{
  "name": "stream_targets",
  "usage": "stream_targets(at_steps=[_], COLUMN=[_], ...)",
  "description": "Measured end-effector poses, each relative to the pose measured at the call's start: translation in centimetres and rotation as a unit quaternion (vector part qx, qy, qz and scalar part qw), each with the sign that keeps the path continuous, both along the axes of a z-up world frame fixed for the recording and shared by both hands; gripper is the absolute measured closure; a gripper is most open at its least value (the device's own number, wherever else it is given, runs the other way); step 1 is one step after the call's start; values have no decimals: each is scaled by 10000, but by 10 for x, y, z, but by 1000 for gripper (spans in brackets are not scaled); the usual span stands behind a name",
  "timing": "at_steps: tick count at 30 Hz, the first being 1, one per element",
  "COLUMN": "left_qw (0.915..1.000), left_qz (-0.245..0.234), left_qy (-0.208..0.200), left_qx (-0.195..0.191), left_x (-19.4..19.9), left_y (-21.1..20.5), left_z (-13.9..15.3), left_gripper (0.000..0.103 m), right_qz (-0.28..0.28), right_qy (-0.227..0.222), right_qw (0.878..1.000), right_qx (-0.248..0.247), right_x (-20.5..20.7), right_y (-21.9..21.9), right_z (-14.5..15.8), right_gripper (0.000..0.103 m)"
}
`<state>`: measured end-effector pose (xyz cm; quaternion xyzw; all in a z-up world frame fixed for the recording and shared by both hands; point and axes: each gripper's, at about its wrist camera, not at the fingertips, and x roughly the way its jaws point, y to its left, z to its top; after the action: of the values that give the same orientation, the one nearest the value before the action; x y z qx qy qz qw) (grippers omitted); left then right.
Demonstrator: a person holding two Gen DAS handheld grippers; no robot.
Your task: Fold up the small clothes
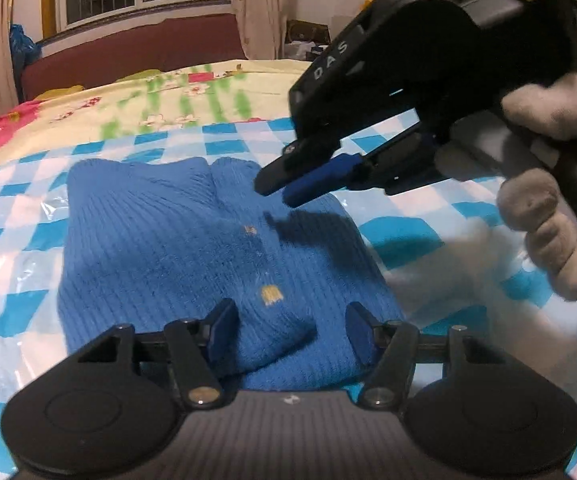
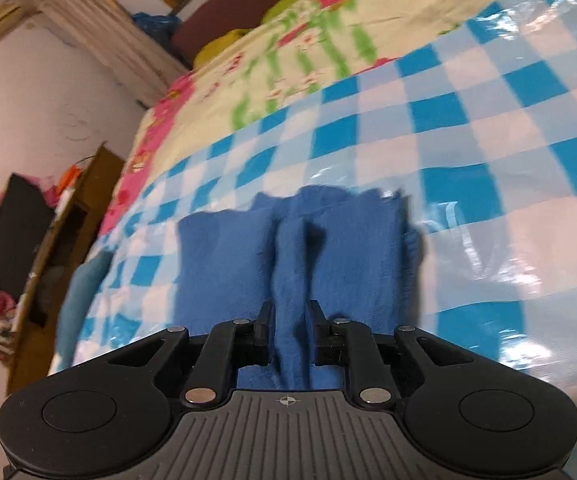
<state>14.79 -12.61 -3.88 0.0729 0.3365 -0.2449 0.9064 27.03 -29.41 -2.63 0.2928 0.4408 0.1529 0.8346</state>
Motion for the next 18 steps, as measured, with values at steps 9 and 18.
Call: stream_targets(at_steps=[9,18], left_qw=[9990,9950], left_qz=[186,705], left_qy=[-127,96], left_qx=[-394,-695], left_x=[-14,-1], left_y=[37,79], left_z=[16,16], left_gripper=[38,37], right_qz=[218,459], right_qy=[84,-223], right_qw=[9990,9977], right_qx=[-373,-457], right_x=[15,8], right_y=[31,40], right_z=[-6,18], right_gripper=[49,49])
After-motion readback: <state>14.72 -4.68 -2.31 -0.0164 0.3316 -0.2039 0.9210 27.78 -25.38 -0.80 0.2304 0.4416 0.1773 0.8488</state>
